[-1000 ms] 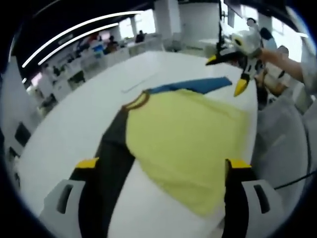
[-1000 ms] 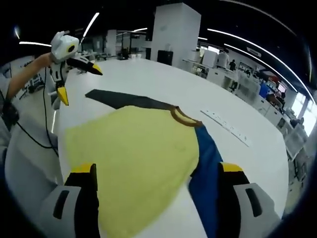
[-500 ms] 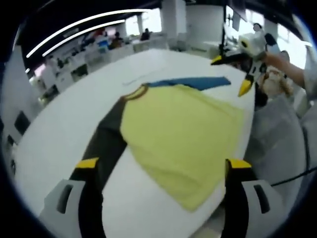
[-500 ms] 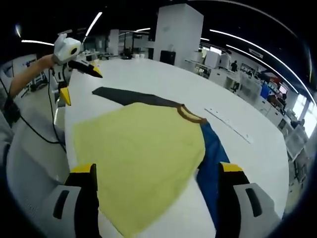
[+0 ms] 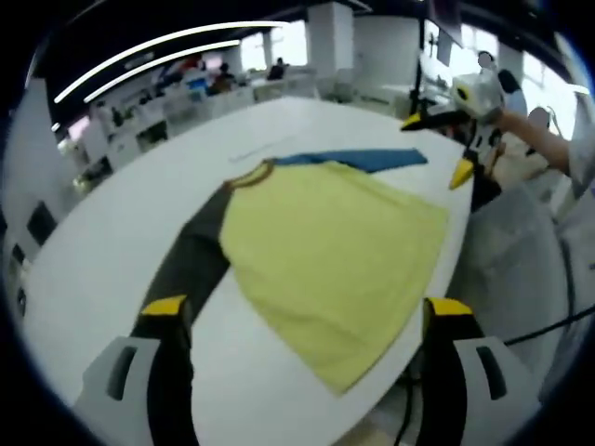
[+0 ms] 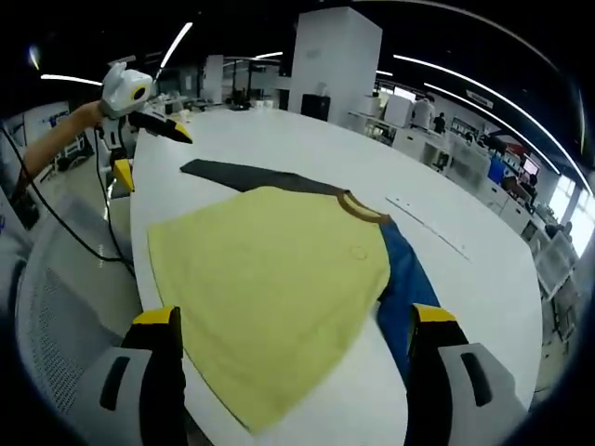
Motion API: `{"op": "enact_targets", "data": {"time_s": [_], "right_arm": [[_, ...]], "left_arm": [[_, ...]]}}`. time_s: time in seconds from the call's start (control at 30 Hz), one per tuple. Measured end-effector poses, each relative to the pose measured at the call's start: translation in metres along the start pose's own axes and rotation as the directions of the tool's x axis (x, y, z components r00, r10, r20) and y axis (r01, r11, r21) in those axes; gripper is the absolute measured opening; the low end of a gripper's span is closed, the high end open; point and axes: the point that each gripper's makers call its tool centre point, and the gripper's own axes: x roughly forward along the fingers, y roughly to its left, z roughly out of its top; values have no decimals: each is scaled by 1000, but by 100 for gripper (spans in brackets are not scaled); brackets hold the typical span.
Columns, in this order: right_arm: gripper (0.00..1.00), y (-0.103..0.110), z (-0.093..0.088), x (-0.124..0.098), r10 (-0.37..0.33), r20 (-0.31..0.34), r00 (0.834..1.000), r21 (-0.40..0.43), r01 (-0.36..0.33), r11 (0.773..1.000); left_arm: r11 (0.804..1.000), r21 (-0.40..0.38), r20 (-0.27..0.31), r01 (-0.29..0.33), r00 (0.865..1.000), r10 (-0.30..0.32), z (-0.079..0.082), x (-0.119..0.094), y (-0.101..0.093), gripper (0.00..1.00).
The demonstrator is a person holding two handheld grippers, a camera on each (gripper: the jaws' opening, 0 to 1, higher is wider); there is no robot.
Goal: Fold the garment on the visible template until the final outline fits inside the template.
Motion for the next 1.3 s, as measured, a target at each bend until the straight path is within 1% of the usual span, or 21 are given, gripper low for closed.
{"op": "enact_targets", "data": {"time_s": [0.23, 0.47, 0.63, 0.73, 0.77, 0.8, 0.87, 0.93, 0.97, 1.0, 1.07, 1.2, 1.3], "right_arm": [[100, 4, -8, -14, -9, 16, 1000, 19, 8, 1000], [100, 10, -11, -25, -18, 30, 999, 31, 17, 999], [100, 11, -11, -30, -26, 39, 999, 34, 25, 999], [100, 8, -6, -34, -49, 72, 996, 47, 46, 998], [100, 8, -5, -36, -52, 81, 995, 54, 48, 997], [100, 8, -4, -38, -57, 87, 995, 65, 51, 997], [100, 8, -3, -40, -63, 100, 993, 78, 56, 995], [100, 8, -6, -40, -63, 94, 994, 79, 56, 995], [100, 9, -9, -40, -59, 82, 995, 71, 53, 996], [100, 9, -15, -40, -55, 60, 997, 56, 52, 997], [100, 7, -19, -40, -62, 50, 997, 50, 59, 997], [100, 4, -20, -45, -80, 69, 994, 80, 74, 994], [100, 3, -22, -48, -90, 71, 993, 91, 83, 992]], "left_arm": [[1000, -10, 13, 3, 1000, -2, -4, -4, -11, 100], [999, -41, 48, -19, 999, 20, -3, -9, -13, 100], [998, -50, 37, -22, 999, 24, -7, -9, -15, 100], [998, -52, 27, -33, 999, 34, -10, -9, -16, 100], [998, -53, 13, -42, 999, 43, -13, -10, -15, 100], [996, -56, 9, -68, 998, 68, -13, -12, -11, 100], [997, -55, 35, -63, 997, 65, -10, -14, -14, 100], [996, -79, 46, -45, 998, 49, -9, -14, -17, 100], [996, -74, 46, -43, 998, 47, -9, -14, -18, 100], [997, -64, 34, -46, 998, 48, -11, -13, -19, 100], [997, -61, -17, -45, 999, 44, -20, -12, -21, 100], [997, -67, 10, -39, 999, 40, -17, -13, -26, 100], [997, -71, 10, -42, 999, 43, -16, -13, -26, 100]]}}
